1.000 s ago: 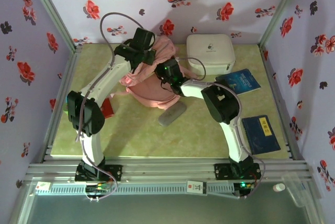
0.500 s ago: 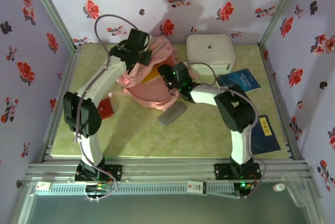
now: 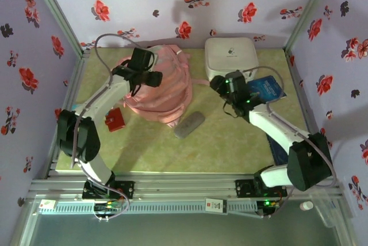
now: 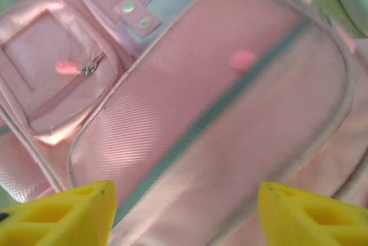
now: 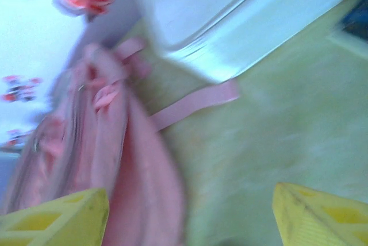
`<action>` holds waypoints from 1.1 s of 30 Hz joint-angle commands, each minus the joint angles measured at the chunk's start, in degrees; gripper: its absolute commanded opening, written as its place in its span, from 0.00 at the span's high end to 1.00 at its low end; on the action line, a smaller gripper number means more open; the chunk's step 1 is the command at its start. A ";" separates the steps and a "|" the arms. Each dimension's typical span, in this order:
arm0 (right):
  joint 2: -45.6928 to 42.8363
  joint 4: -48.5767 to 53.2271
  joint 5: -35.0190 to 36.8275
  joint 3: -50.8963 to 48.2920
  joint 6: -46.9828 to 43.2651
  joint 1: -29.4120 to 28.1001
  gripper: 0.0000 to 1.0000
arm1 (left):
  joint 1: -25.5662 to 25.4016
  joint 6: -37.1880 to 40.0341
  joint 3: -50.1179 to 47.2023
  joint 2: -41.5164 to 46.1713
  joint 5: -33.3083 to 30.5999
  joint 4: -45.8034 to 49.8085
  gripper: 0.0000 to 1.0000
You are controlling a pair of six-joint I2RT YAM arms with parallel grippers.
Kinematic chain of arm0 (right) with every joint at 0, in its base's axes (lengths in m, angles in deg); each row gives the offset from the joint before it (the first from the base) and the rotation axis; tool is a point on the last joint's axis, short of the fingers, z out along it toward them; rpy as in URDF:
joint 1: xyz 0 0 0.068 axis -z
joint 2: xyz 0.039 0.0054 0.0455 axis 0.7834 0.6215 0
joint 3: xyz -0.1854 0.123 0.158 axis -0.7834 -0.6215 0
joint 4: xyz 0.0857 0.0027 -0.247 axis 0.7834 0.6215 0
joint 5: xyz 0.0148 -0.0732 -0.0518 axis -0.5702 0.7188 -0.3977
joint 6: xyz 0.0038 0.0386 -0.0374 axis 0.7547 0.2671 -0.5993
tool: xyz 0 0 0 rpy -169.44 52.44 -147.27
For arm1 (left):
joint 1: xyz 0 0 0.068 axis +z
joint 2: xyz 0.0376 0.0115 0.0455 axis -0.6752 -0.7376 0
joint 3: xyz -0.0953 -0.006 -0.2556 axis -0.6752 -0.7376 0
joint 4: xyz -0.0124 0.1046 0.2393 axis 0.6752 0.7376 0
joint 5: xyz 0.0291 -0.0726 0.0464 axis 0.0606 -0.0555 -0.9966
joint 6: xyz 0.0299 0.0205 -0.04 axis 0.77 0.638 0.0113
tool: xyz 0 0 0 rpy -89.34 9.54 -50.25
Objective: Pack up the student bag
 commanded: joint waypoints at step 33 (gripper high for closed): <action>30.86 13.36 -16.19 15.44 -13.37 22.50 0.24 | -3.69 -15.72 -17.08 15.61 3.75 -11.63 0.00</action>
